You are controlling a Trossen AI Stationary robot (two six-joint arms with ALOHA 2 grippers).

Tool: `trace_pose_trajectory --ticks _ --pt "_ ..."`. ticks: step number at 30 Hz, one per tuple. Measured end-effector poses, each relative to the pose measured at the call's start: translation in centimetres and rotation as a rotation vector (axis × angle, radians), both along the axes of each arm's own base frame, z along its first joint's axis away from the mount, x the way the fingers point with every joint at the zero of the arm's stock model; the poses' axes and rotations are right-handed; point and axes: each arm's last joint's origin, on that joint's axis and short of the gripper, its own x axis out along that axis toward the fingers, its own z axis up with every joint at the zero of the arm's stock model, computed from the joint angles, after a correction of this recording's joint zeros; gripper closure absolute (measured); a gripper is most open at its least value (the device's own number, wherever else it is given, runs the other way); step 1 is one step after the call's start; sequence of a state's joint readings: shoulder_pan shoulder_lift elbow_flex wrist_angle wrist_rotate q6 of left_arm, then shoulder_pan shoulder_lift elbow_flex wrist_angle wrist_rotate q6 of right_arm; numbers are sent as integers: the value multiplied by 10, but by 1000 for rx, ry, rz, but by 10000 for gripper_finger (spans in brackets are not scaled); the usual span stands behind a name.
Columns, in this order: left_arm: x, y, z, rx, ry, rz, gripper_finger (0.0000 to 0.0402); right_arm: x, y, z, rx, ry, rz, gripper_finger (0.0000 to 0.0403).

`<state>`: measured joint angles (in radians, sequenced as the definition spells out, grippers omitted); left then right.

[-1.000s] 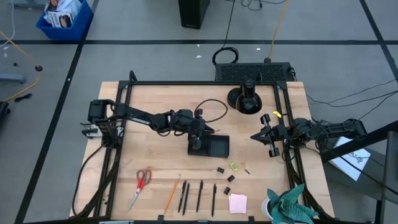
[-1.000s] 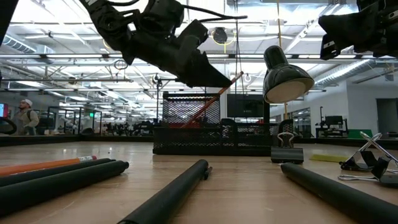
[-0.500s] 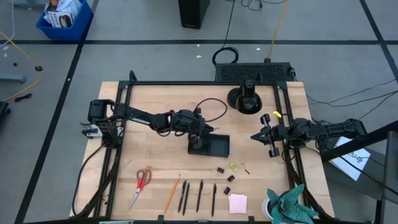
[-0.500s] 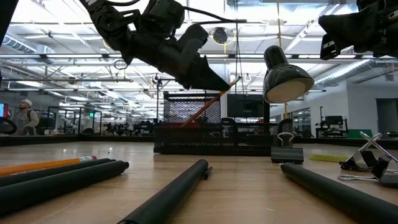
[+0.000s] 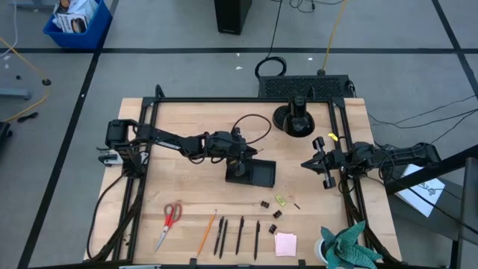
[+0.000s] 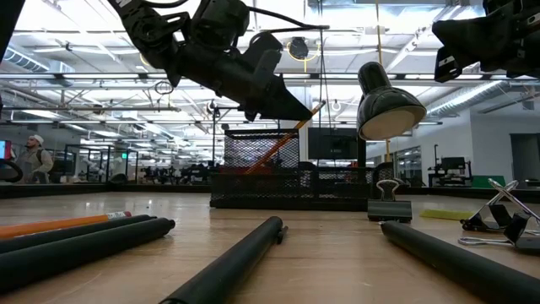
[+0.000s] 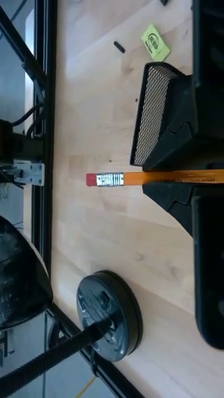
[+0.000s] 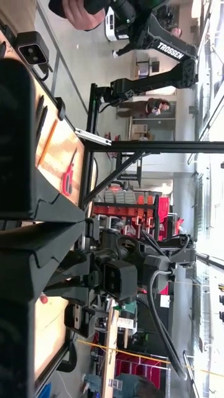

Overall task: Pick and place office supplies into organizer
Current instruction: Put the yellow pencil into the black desk organizer

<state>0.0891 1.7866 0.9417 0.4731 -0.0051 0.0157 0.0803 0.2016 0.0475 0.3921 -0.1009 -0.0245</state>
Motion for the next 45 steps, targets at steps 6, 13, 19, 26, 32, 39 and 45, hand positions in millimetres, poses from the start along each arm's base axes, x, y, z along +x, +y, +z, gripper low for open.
trace_pose_trajectory --ticks 6,13,19,26,32,39,45 --pt "0 -2 -1 -4 6 -5 371 0 0 0 16 3 3 403" --pt "1 -14 -1 23 8 -45 371 0 0 0 30 5 6 403" --pt "-3 -18 -9 51 -10 -19 371 0 0 0 38 6 8 403" --pt "-19 -18 -22 23 -100 -4 371 0 0 1 39 -8 11 403" --pt "-20 -18 -26 17 -80 -4 371 -1 0 3 40 -24 12 403" --pt "-20 -18 -26 -24 -77 10 371 -1 0 3 40 -23 12 403" --pt "-20 -20 -26 -56 -76 -34 360 -1 0 3 40 -23 12 403"
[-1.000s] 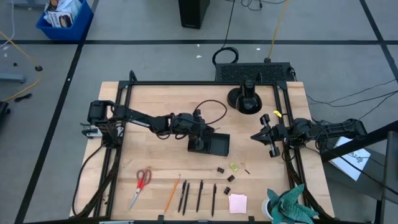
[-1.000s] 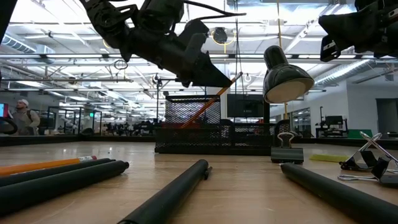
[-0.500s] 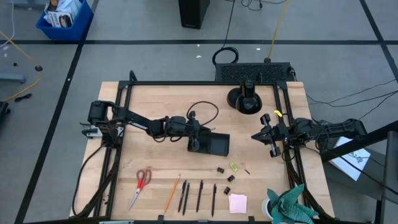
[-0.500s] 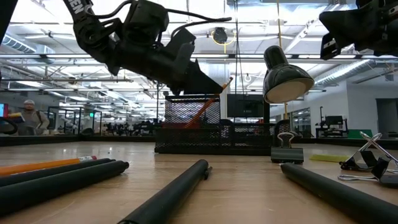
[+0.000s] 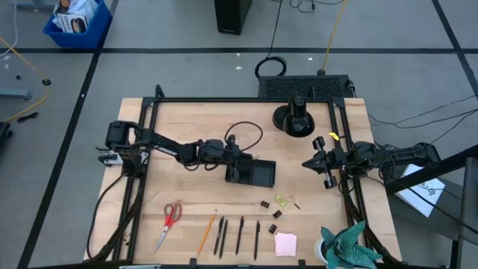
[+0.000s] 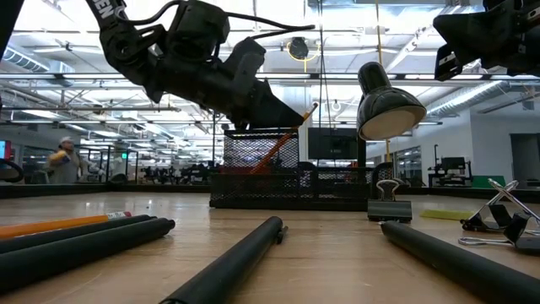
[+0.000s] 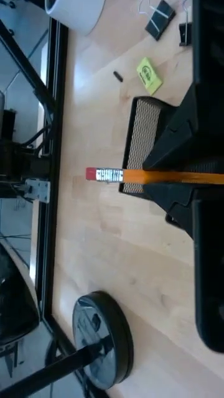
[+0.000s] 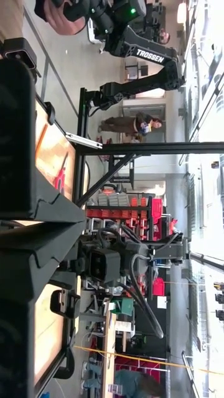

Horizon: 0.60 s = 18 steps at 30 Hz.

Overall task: Pick and place office supplies into organizer
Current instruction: Put the yellow pencil into the black desk organizer

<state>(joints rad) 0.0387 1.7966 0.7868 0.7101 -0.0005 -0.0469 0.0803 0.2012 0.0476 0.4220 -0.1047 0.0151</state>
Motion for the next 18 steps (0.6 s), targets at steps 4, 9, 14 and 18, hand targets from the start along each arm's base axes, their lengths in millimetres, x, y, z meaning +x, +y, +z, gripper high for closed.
trace_pose_trajectory --ticks 4,9,14,18 --pt "0 0 -1 -5 9 0 327 0 0 0 0 2 0 403" --pt "0 0 -1 1 6 -1 290 0 0 0 0 5 0 403" --pt "3 1 7 27 -11 24 275 0 0 0 0 4 0 403" --pt "3 -3 36 50 9 69 269 0 0 0 0 2 -1 403"
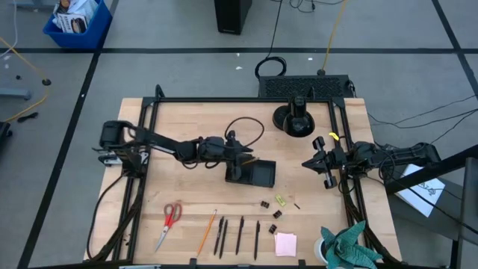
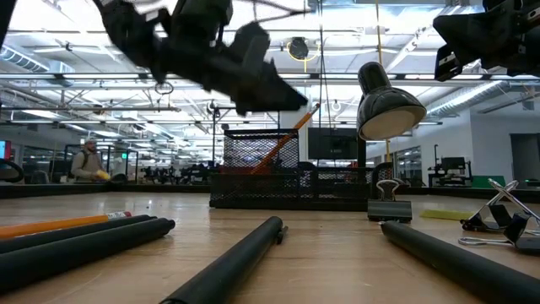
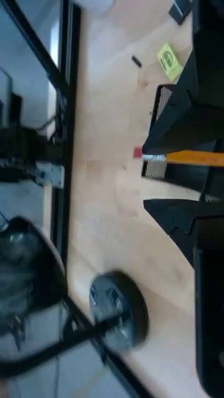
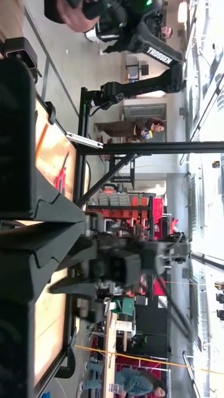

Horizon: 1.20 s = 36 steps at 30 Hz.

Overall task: Pick and place office supplies into organizer
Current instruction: Put the yellow pencil into the black desk organizer

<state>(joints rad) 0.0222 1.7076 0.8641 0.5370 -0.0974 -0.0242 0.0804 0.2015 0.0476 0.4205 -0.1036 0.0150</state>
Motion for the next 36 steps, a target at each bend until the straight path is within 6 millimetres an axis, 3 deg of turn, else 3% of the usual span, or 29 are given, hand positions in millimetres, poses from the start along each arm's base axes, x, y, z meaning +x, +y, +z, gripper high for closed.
trace_pose_trajectory --ticks 3,6,10,14,21,26,32,36 --pt "-3 -12 29 10 87 76 266 0 0 0 0 0 0 403" --pt "-11 -36 58 40 214 151 266 0 0 -1 -3 8 1 403" --pt "-27 -77 78 28 407 221 275 1 0 -2 -5 16 0 403" --pt "-39 -115 91 -74 443 252 291 2 0 -2 -18 18 -2 403" --pt "-66 -171 87 -301 486 190 347 2 0 -2 -27 16 -5 403" --pt "-75 -202 72 -420 538 194 396 2 0 1 -25 -13 -5 403" --pt "-80 -233 40 -455 618 219 353 2 0 1 -24 -15 -6 398" --pt "-76 -238 17 -485 667 304 321 2 0 1 -16 -12 -5 393"
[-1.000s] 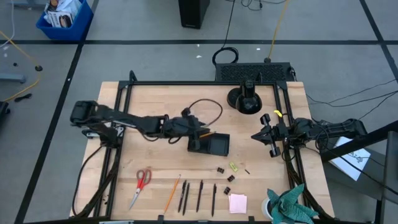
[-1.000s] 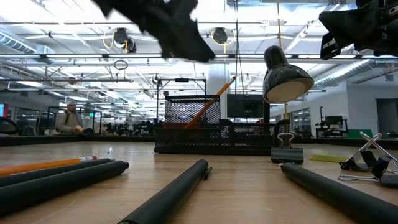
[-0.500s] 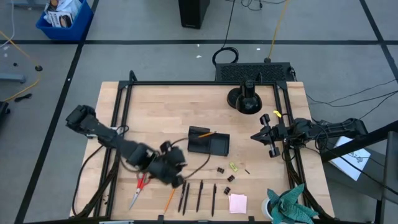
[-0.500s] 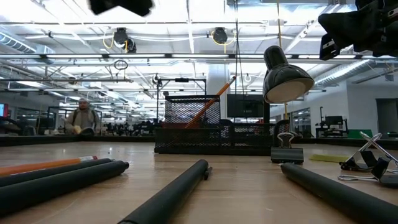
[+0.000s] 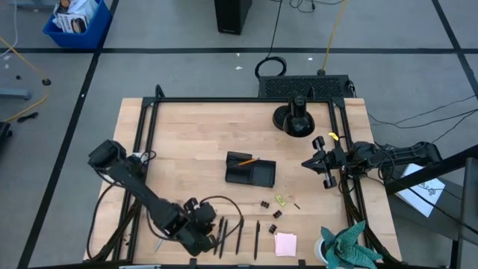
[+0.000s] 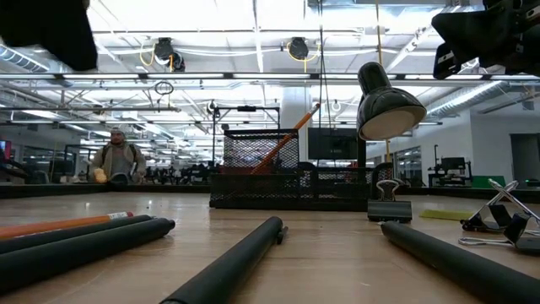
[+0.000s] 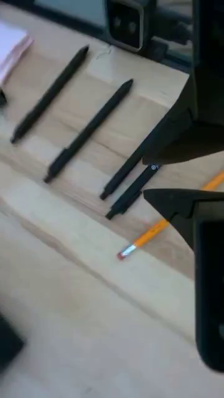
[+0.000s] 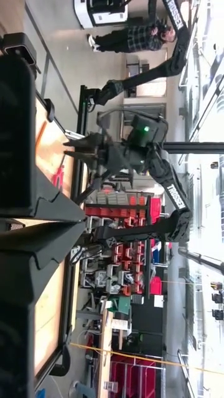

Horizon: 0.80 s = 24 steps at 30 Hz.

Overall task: Pick and place office supplies into organizer
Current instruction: Put the yellow pencil into the black desk organizer

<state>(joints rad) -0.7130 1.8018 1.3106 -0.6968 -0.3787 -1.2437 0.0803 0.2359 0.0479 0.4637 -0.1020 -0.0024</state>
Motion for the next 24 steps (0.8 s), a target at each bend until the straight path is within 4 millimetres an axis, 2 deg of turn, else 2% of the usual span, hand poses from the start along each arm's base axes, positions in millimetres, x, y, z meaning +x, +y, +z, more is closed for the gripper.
trace_pose_trajectory --ticks 5,11,18,24 --pt "16 12 -25 -86 126 138 294 0 0 0 3 -3 0 386" --pt "28 24 -39 -115 222 112 247 0 0 0 3 -3 0 382" --pt "36 37 -40 -119 239 110 193 0 0 0 3 -3 0 382" --pt "37 42 -41 -91 260 67 182 0 0 0 3 -3 -1 382"
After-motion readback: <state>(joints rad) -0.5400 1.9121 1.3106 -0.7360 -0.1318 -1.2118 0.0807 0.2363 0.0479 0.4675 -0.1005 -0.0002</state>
